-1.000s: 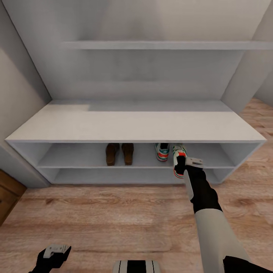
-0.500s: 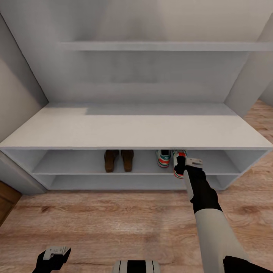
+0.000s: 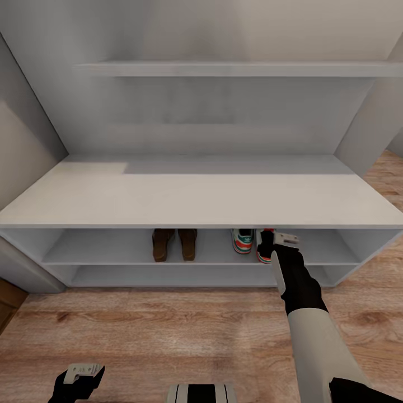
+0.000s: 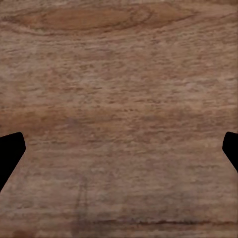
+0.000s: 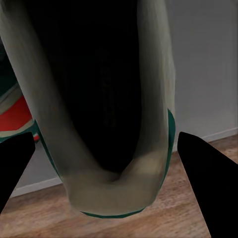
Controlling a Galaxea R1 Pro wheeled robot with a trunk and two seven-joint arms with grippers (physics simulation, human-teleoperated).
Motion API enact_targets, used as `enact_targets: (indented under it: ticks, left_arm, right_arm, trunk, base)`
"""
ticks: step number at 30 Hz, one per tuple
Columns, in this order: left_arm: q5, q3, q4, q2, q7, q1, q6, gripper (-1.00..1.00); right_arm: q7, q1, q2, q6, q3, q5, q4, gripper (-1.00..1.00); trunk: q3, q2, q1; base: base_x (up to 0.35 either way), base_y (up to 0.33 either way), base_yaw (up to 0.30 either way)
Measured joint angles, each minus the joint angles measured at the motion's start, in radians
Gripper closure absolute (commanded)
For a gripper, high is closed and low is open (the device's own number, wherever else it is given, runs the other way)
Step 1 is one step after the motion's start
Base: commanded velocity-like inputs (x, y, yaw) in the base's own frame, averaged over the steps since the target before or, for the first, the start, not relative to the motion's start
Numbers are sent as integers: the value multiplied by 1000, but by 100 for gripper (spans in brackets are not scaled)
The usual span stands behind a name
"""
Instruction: Pick up the two gym shoes and the two sandals from the corridor floor and place them onto the hallstand (shoe rack) in the corridor, making sure they are on the rack and not on the floor. Arrange them so the two gym shoes are next to each other and the two sandals are next to each other.
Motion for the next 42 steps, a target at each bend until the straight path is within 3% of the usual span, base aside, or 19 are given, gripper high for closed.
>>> enact_targets:
  ticks: [15, 24, 42]
  left_arm:
    - [0, 0, -1, 0, 0, 0, 1, -100]
    - [0, -1, -1, 0, -1, 0, 3, -100]
    - [0, -1, 0, 2, 1, 0, 2, -100]
  right_arm:
    - [0, 0, 0, 0, 0, 1, -1, 100]
    - [-1, -1, 0, 0, 0, 2, -6, 100]
    - [-2, 0, 0, 1, 0, 8, -9, 100]
  trunk:
    - [0, 0, 0]
    - [-28, -2, 2]
    - [-30, -2, 2]
  base:
    - [1, 0, 0]
    - [0, 0, 0]
    - [52, 0, 0]
